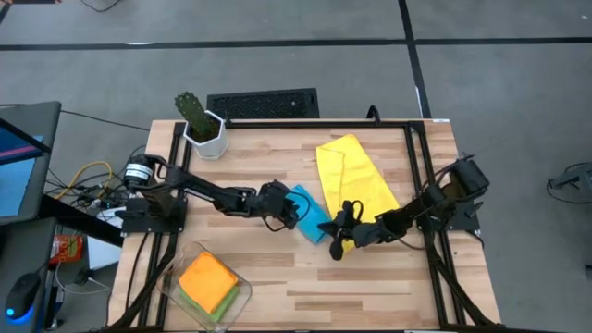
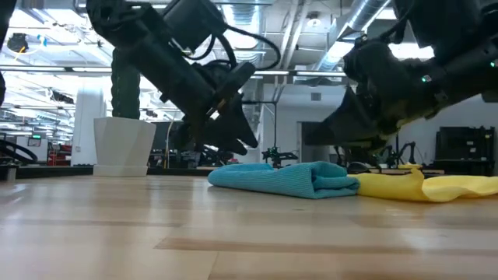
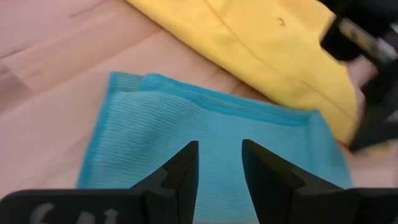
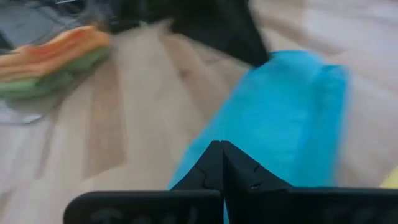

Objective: Fold microfiber towels
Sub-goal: Put the blue microfiber towel into the transparent bin

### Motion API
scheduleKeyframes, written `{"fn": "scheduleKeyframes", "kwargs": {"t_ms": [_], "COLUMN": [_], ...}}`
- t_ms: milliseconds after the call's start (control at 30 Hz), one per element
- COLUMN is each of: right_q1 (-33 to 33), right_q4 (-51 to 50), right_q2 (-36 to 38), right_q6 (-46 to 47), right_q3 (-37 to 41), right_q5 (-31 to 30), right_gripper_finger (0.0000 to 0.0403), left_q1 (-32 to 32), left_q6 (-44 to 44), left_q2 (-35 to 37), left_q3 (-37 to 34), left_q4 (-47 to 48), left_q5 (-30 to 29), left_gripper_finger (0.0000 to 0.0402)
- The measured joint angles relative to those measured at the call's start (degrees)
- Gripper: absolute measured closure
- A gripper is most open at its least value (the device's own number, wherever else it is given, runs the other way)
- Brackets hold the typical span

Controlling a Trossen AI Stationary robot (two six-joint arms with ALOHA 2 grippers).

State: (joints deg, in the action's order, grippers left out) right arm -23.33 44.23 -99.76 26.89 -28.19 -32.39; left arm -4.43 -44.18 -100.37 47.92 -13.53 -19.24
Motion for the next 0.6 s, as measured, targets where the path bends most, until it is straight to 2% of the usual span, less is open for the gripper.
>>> {"fn": "scheduleKeyframes", "kwargs": {"t_ms": [100,267,600], "right_q1": [-0.81,-2.04,-3.64], "right_q4": [3.48,2.70,3.32], "right_q2": [-3.74,-9.17,-12.27], "right_q6": [0.57,8.38,10.65], "right_q3": [-1.58,-1.53,-1.67], "right_q5": [1.90,0.97,-0.34], "right_gripper_finger": [0.0387,0.0383,0.0383], "left_q1": [0.53,0.55,3.24], "left_q6": [0.43,3.04,5.61], "left_q2": [-0.01,-0.08,-10.36], "left_q3": [-0.83,-1.34,0.34], "left_q4": [-0.58,-0.65,-10.27], "left_q5": [0.59,-0.80,1.15], "left_gripper_finger": [0.0288,0.0288,0.0288]}}
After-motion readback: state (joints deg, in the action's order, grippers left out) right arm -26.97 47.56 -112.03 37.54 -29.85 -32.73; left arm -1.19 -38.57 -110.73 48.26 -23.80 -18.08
